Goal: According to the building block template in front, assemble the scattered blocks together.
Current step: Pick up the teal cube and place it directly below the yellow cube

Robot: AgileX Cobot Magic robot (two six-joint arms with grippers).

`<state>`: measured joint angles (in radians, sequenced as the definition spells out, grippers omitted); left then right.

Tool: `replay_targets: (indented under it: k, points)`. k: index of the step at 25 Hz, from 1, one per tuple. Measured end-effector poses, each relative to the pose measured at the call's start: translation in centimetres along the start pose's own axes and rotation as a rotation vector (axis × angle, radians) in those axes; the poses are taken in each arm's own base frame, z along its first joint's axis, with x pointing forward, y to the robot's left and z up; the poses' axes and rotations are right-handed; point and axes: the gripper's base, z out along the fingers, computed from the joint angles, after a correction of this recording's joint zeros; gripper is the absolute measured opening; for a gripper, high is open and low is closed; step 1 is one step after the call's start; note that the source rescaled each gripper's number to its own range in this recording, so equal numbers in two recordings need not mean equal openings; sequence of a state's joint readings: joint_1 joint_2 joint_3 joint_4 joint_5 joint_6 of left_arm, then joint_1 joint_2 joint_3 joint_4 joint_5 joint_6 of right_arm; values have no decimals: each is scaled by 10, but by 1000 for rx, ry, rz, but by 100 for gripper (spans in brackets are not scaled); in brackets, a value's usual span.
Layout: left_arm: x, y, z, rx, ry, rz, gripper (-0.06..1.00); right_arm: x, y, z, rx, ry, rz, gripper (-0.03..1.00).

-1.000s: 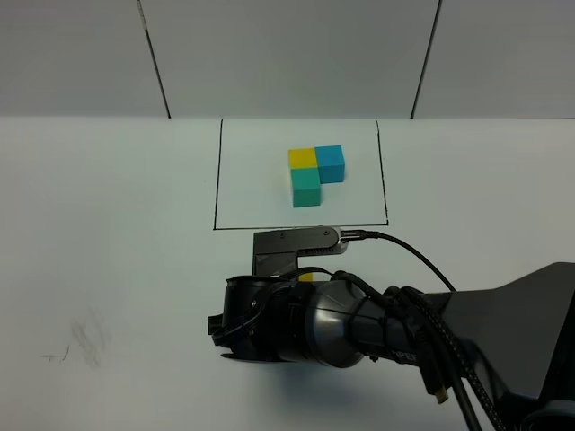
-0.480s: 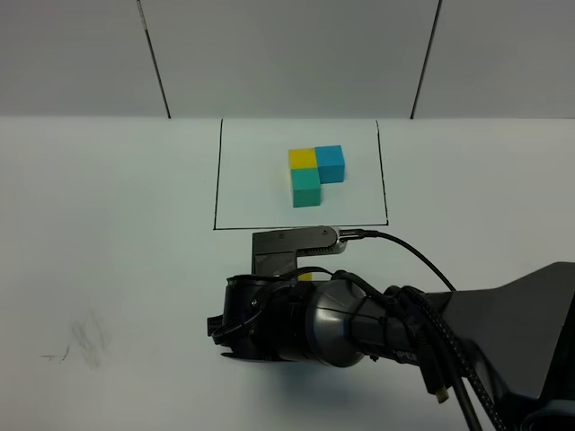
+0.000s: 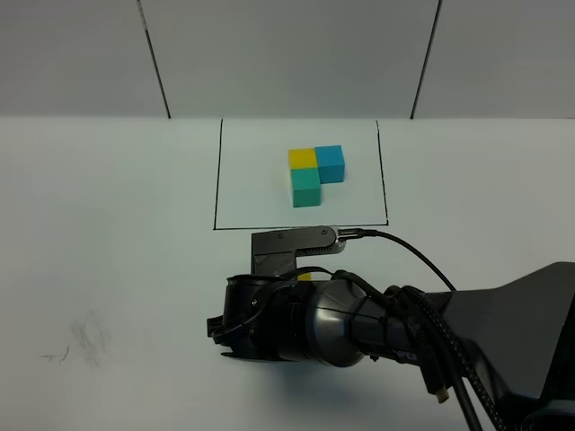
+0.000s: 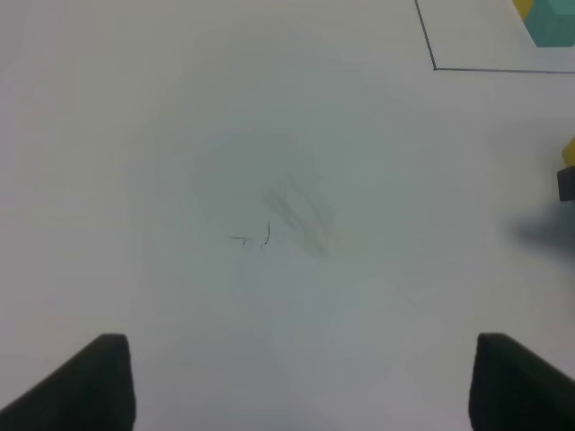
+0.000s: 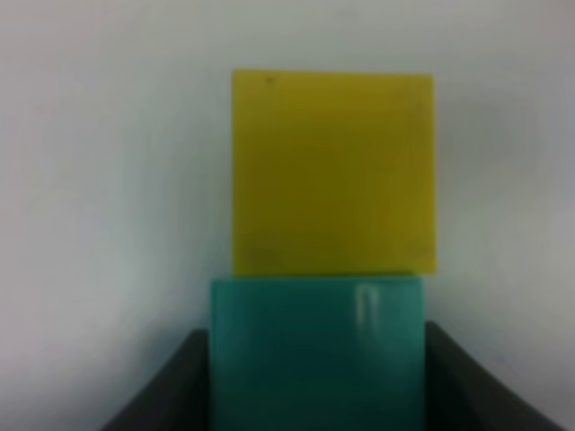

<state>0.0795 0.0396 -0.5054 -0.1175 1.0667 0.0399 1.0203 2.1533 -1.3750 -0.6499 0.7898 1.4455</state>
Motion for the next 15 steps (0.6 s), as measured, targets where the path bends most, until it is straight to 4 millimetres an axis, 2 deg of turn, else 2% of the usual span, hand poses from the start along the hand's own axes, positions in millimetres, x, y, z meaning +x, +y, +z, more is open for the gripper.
replay_targets:
  k: [15]
  points:
    - [0, 0, 0, 0, 0, 0, 65, -2, 3, -3, -5, 14, -14, 1]
